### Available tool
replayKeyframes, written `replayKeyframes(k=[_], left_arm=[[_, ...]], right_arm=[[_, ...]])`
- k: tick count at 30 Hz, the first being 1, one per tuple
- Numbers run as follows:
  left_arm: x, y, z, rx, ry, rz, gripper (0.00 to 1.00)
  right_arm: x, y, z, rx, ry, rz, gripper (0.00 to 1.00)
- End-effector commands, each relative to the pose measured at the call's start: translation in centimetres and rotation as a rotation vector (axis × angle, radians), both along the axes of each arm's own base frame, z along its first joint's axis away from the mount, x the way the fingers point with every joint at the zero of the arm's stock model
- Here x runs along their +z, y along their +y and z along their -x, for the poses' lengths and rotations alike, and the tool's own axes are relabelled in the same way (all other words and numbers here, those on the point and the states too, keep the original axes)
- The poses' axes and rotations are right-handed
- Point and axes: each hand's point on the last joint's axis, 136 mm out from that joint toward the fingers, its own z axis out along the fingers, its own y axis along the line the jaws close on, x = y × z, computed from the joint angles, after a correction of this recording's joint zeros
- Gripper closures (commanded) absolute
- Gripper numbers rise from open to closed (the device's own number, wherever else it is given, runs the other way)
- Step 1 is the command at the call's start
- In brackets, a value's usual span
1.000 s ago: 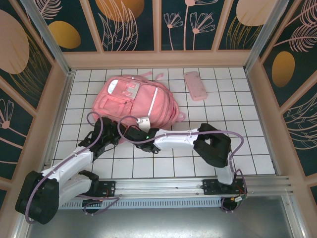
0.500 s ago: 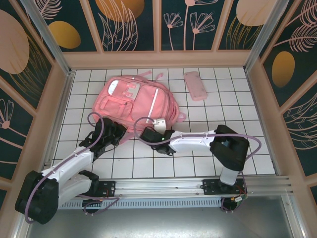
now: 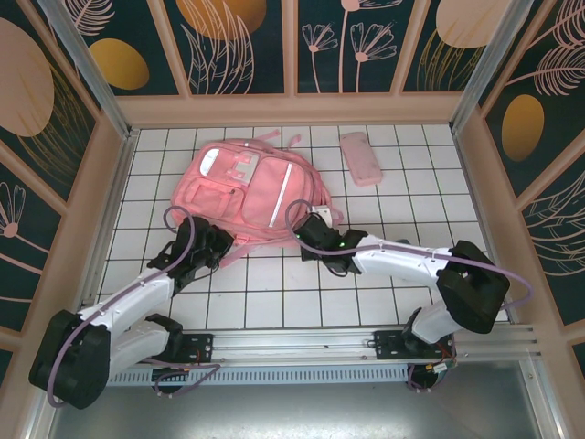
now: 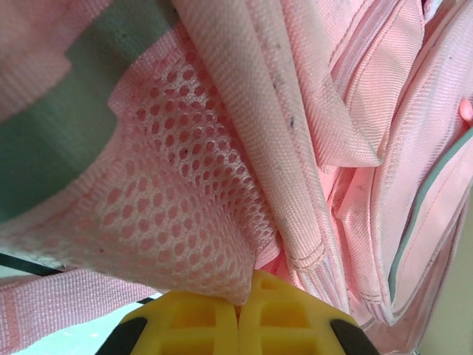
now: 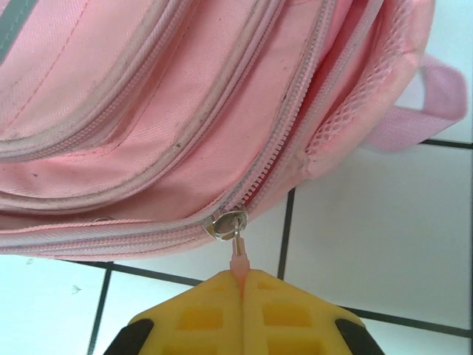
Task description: Pack the student bag
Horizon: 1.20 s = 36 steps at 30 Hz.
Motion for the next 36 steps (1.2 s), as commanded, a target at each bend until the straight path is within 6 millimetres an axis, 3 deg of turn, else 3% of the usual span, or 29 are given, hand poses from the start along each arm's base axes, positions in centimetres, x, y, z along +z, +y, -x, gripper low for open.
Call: replayKeyframes(k=[1, 7, 11, 15, 17, 21, 27, 31, 36], left_arm=[[2.5, 0.9, -2.5, 0.039, -0.101, -0.062, 1.00], [2.5, 0.8, -4.1, 0.007, -0.100, -0.139, 1.00], [1.9, 1.2, -5.4, 0.006, -0.077, -0.199, 1.00], [1.8, 2.4, -5.3, 0.052, -0.050, -0.250, 0.53], [1.6, 2.9, -4.4, 0.066, -0.027, -0.251, 0.40], [0.6, 3.0, -1.7, 0.055, 0.045, -0.204, 0.35], [0.5, 1.6, 0.9, 0.037, 0.062, -0.031, 0.32], [0.3, 0.8, 1.7, 0.056, 0.066, 0.074, 0.31], [-0.8, -0.2, 2.1, 0.043, 0.101, 0.119, 0.32]], right_arm=[[0.4, 0.6, -0.3, 0.101, 0.001, -0.016, 1.00], [0.3, 0.3, -0.9, 0.125, 0.006, -0.017, 1.00], [0.5, 2.7, 0.6, 0.231, 0.058, -0.115, 1.00], [1.1, 5.7, 3.0, 0.335, 0.101, -0.247, 1.00], [1.5, 7.3, 4.1, 0.383, 0.126, -0.323, 1.00], [1.7, 10.5, 5.1, 0.446, 0.158, -0.415, 1.00], [0.8, 14.0, 4.6, 0.477, 0.187, -0.436, 1.00], [0.3, 14.4, 4.3, 0.466, 0.188, -0.414, 1.00], [-1.0, 12.6, 4.1, 0.405, 0.200, -0.321, 1.00]])
